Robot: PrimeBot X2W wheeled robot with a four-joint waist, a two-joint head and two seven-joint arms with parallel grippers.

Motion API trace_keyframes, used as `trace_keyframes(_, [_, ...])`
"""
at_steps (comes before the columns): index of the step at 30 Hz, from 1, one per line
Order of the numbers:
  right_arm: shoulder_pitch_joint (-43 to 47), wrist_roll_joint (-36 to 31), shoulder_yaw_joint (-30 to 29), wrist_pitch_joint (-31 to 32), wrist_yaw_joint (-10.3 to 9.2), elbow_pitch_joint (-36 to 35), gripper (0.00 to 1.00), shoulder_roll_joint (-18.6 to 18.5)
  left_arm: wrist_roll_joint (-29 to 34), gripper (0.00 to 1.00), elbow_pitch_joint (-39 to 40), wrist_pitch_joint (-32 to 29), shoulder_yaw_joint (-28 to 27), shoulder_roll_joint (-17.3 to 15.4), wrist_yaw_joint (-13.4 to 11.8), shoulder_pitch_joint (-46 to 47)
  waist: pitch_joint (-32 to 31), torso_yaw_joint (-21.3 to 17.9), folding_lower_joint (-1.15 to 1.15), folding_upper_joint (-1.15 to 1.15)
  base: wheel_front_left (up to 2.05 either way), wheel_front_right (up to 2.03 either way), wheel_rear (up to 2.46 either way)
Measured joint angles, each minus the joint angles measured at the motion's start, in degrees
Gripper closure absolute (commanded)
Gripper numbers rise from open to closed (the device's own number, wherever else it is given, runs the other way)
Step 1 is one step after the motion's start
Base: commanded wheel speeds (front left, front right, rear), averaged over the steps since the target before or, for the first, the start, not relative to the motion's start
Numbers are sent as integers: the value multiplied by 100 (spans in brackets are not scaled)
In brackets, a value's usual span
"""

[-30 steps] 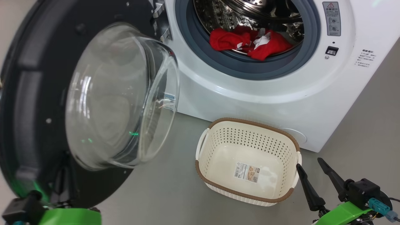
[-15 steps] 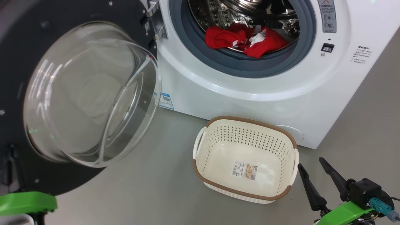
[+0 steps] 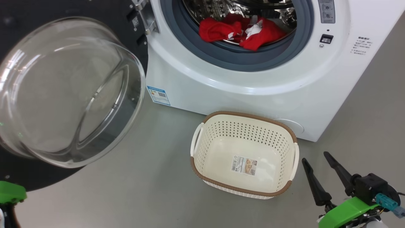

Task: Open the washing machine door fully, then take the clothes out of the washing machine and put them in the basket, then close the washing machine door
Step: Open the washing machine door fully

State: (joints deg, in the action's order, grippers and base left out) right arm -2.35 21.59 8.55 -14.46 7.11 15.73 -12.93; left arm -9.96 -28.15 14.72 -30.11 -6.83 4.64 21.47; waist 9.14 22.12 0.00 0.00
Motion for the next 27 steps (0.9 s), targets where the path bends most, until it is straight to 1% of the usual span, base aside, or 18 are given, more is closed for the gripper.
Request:
trace_keyframes(5, [-29,0,-9,0,0,-13,0,-53,167,100,-179,1,-134,-94,97,150,84,-36,0,0,0,0,0])
trace_keyframes(13, [-48,0,-12,0,0,-20,0,-92,245,100,-385,0,-315,-121,152,365,164,-73,0,0,0,0,0])
trace_keyframes(19, [-110,-1,-22,0,0,-20,0,-91,286,100,-464,0,-393,-116,204,435,148,-80,0,0,0,0,0])
trace_keyframes(21, [-118,-1,-33,0,0,-22,0,-89,286,100,-466,0,-411,-94,245,433,127,-76,0,0,0,0,0])
trace_keyframes(25, [-118,0,-34,0,0,-21,0,-66,285,100,-463,0,-419,-21,247,415,54,-73,0,0,0,0,0])
trace_keyframes(26, [-118,0,-34,0,0,-20,0,-55,283,98,-455,0,-417,9,247,400,29,-75,0,0,0,0,0])
trace_keyframes(27, [-118,0,-33,0,0,-20,0,-44,283,89,-434,0,-405,37,247,359,4,-78,0,0,0,0,0])
